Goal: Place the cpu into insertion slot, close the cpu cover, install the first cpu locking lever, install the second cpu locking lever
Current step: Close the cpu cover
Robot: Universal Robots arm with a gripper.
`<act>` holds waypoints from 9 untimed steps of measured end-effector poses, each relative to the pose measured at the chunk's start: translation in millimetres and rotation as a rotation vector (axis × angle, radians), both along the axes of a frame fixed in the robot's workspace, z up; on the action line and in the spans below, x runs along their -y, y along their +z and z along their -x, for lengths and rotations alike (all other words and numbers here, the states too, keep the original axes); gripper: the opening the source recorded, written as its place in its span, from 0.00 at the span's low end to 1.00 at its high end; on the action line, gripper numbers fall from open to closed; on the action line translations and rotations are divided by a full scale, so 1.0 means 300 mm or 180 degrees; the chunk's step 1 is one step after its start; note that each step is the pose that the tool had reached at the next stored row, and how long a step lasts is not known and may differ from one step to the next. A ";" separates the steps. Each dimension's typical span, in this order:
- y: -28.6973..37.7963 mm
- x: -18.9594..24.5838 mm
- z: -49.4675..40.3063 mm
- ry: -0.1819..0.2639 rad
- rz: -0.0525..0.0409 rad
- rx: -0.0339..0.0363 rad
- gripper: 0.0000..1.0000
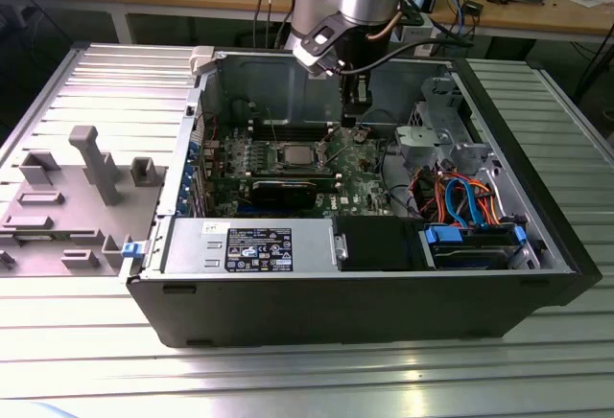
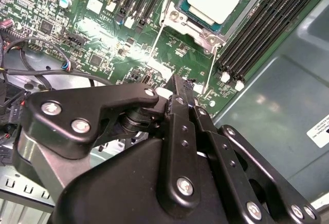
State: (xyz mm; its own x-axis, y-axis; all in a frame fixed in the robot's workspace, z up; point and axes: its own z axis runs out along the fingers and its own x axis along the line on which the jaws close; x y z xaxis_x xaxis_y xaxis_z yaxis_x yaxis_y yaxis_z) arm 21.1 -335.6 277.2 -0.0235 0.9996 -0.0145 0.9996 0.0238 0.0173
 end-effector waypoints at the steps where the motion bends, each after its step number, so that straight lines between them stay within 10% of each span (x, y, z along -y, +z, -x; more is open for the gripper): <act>1: 0.000 0.000 -0.001 0.0000 0.0000 0.0000 0.11; 9: 0.000 0.000 -0.007 0.0000 0.0000 0.0000 0.11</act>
